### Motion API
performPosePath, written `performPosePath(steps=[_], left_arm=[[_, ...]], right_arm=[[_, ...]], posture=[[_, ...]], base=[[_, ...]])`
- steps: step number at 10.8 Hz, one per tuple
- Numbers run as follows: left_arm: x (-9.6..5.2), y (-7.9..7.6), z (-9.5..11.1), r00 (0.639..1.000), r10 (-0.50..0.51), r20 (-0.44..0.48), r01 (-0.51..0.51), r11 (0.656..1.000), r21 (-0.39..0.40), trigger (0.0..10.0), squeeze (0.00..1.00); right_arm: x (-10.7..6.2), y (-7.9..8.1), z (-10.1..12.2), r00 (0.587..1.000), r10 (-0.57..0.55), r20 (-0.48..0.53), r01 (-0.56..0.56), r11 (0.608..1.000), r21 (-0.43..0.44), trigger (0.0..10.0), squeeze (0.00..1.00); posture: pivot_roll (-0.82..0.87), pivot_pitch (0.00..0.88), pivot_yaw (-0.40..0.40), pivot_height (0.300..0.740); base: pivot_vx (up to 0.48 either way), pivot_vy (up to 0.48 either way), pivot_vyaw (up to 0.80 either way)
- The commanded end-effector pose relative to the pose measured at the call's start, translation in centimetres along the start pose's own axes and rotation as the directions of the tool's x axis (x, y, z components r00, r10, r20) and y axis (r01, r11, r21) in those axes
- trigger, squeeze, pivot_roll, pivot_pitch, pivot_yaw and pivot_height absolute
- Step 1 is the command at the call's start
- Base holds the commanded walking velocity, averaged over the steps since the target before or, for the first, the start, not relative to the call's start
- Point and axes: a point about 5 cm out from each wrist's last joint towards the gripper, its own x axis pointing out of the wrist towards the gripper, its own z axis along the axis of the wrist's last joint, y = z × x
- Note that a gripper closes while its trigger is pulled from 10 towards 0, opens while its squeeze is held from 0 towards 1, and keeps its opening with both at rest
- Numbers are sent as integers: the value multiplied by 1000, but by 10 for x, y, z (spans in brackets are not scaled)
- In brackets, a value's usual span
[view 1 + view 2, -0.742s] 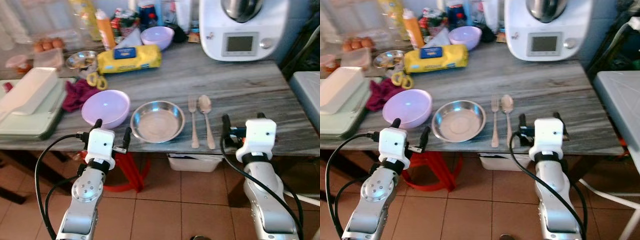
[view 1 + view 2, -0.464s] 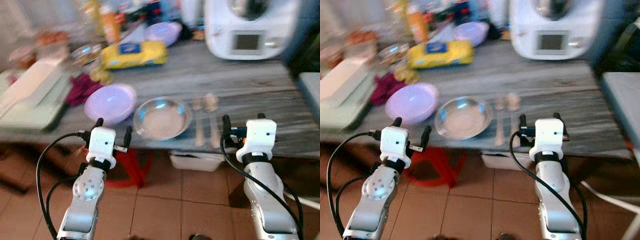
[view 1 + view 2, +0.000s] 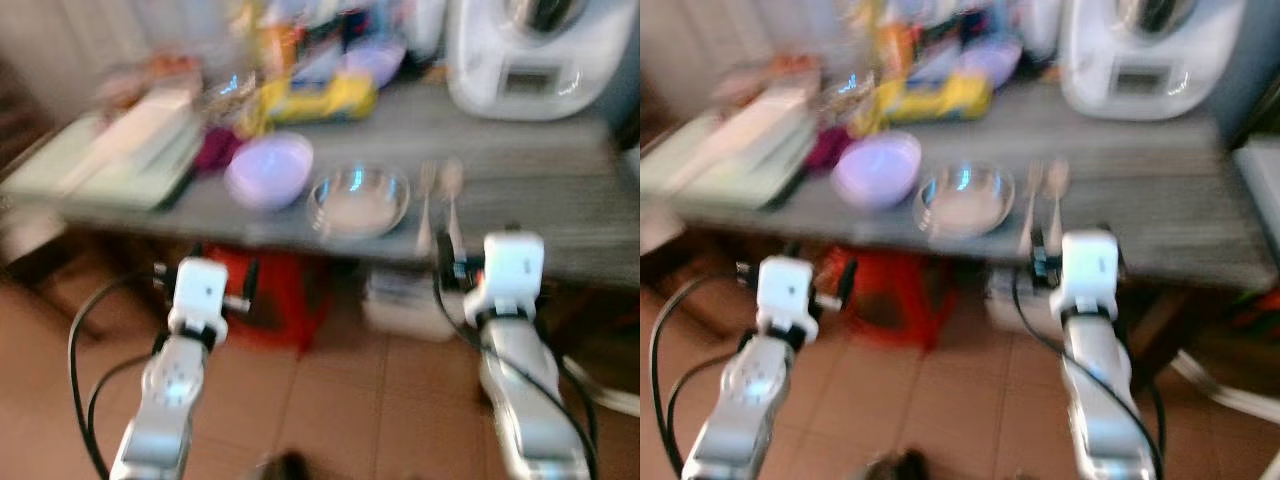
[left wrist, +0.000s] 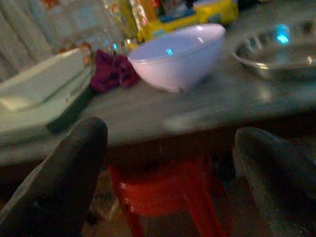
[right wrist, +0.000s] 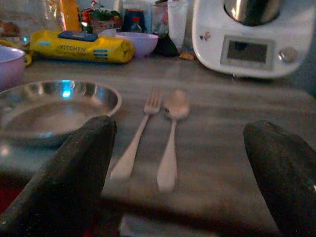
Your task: Setting the table
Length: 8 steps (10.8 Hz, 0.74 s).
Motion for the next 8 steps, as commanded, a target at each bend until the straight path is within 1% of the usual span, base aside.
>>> performPosePath(steps=[1, 2, 4, 7, 8], left_arm=[[3, 3, 4, 1000, 2, 14, -2, 1000, 15, 10000, 0], [3, 3, 3, 1000, 0, 14, 0, 1000, 16, 10000, 0], [3, 3, 2, 1000, -5, 13, 5, 1000, 19, 10000, 0], [4, 2, 1, 1000, -14, 14, 14, 1000, 24, 10000, 0], [5, 1, 3, 999, -22, 29, 21, 999, 25, 10000, 0]], right_arm=[[-1, -3, -1, 1000, -20, -13, 20, 1000, 22, 10000, 0], [0, -3, -3, 999, -22, -33, 23, 999, 37, 10000, 0], [0, -2, -5, 998, -35, -49, 37, 999, 32, 10000, 0], [2, -6, -7, 997, -73, -28, 72, 996, -46, 10000, 0], [2, -7, -6, 996, -87, -24, 86, 996, -32, 10000, 0]], posture=[[-154, 101, 105, 740], [-154, 101, 106, 740], [-153, 102, 107, 740], [-153, 103, 111, 740], [-153, 103, 111, 740]], base=[[-289, 0, 0], [-289, 0, 0], [-289, 0, 0], [-290, 0, 0], [-255, 0, 0]])
